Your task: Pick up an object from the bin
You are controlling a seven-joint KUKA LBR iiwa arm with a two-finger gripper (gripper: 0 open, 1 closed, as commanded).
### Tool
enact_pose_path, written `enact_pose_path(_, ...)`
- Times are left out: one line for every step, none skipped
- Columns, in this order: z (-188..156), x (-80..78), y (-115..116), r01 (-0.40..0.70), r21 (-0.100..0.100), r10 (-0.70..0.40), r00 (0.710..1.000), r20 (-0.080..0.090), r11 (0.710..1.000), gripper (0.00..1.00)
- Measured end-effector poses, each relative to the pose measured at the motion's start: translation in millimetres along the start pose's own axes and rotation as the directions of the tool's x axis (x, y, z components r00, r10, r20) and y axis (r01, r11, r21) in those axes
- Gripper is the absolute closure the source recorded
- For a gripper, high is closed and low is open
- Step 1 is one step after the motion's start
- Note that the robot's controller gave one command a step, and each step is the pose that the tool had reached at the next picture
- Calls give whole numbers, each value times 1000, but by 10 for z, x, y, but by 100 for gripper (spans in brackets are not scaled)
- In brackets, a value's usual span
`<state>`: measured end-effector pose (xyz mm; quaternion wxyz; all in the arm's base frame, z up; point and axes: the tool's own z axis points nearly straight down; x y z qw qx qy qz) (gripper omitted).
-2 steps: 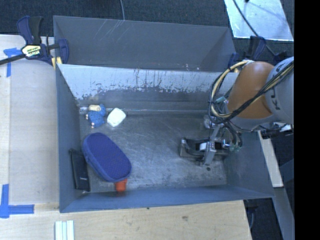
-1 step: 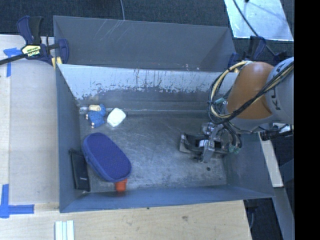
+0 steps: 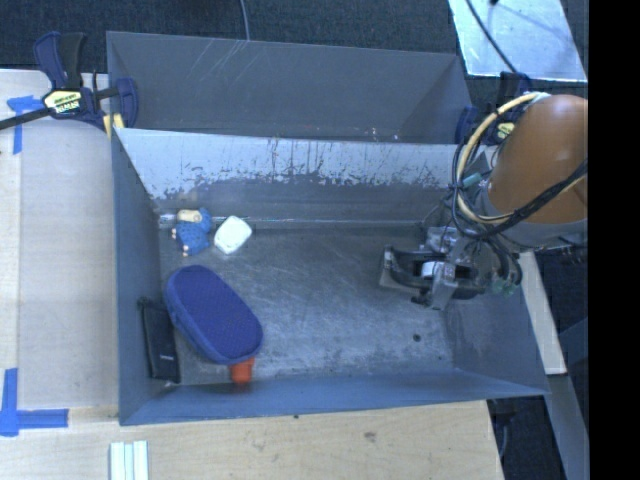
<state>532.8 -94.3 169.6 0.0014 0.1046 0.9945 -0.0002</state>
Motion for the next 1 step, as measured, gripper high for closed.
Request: enact_pose_path(-1000, 106, 32, 3, 0, -3, 1000, 2, 1000, 100)
